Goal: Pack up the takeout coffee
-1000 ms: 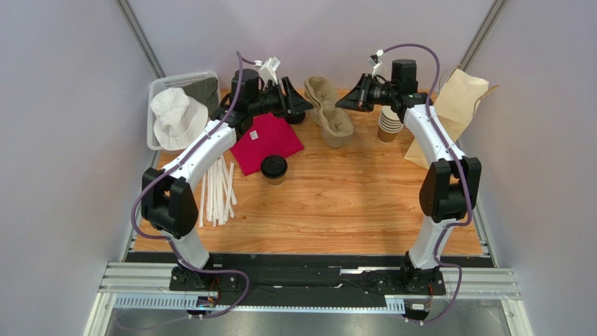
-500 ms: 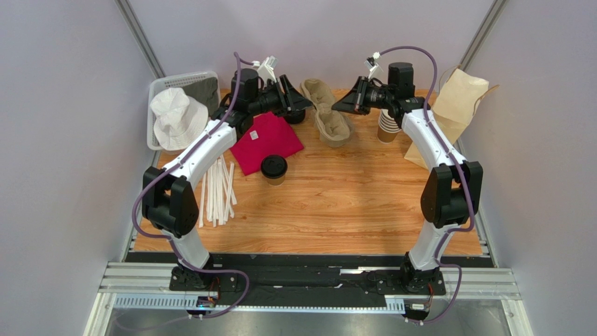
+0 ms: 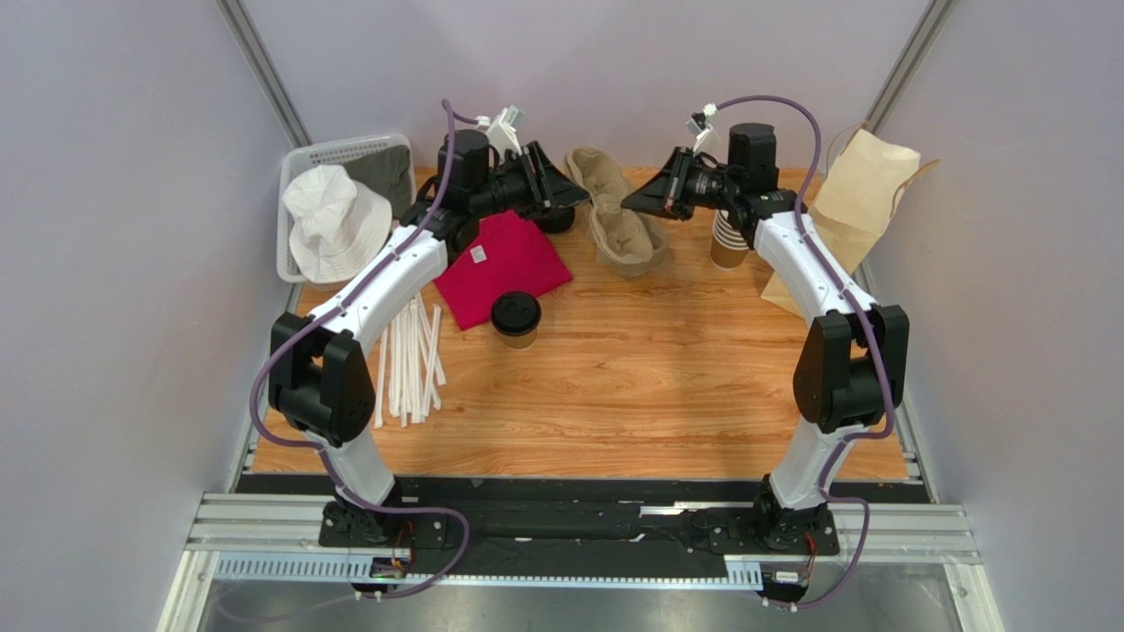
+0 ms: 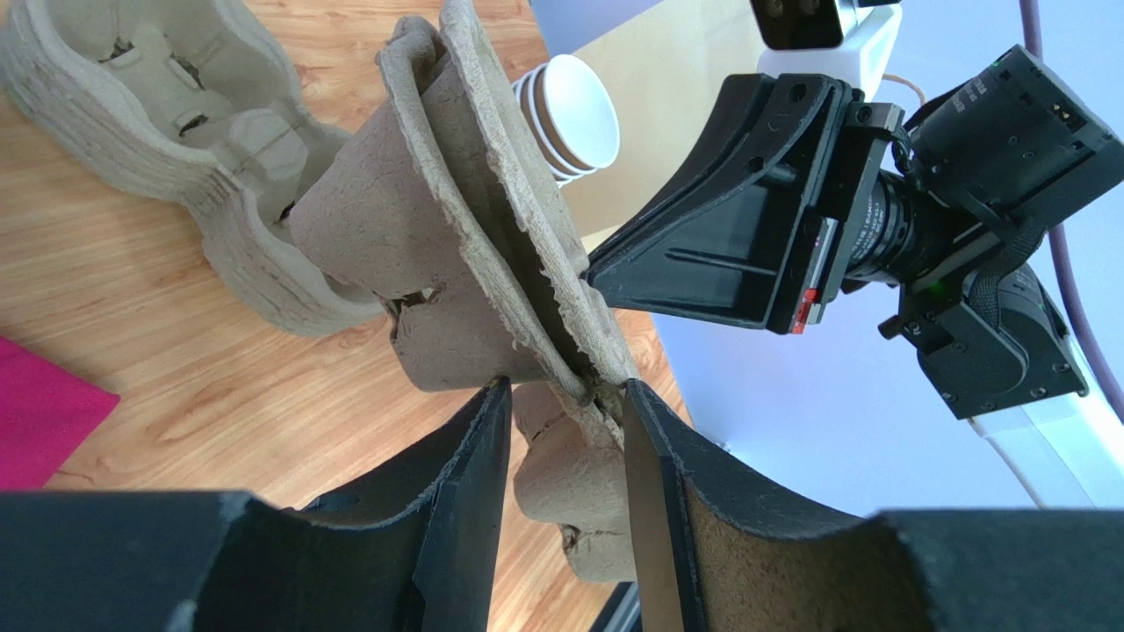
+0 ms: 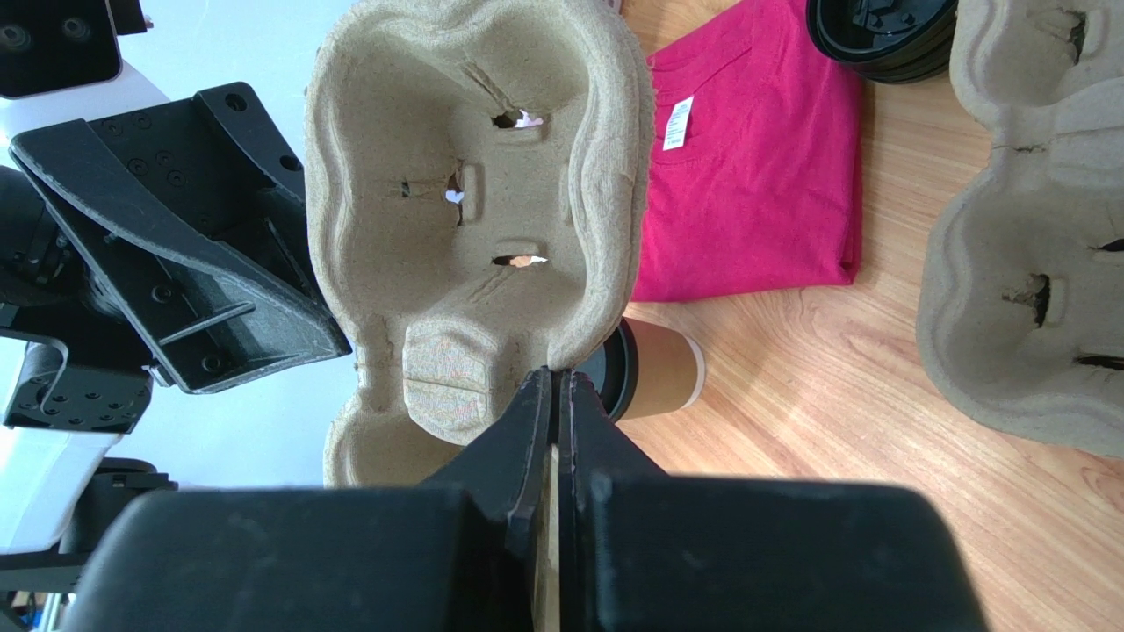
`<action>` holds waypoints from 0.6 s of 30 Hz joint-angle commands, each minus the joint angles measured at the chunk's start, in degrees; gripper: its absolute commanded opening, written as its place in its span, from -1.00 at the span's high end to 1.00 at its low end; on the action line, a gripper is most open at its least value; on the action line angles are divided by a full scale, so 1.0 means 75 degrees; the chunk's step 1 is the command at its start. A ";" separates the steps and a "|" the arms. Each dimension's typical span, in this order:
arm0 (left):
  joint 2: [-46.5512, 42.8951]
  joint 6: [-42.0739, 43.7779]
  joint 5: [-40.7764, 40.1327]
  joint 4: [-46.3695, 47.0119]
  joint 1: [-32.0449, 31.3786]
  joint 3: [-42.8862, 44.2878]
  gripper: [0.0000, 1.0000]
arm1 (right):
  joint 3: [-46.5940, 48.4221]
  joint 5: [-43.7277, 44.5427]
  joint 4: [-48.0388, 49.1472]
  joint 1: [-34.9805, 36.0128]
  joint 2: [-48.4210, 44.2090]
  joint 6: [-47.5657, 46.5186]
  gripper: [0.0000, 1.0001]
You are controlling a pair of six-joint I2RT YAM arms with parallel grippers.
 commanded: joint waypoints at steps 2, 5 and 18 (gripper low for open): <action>-0.0037 -0.0073 -0.0065 0.0351 -0.0054 -0.0053 0.11 | -0.0089 -0.0030 0.0624 0.0035 -0.0397 0.0475 1.00; -0.0037 -0.0015 -0.0100 0.0281 -0.0077 -0.0065 0.15 | -0.0136 -0.0077 0.0753 0.0035 -0.0409 0.0674 1.00; -0.0002 0.0032 -0.0252 0.0094 -0.0182 0.0005 0.20 | -0.0429 -0.0311 0.1315 0.0058 -0.0339 0.1646 1.00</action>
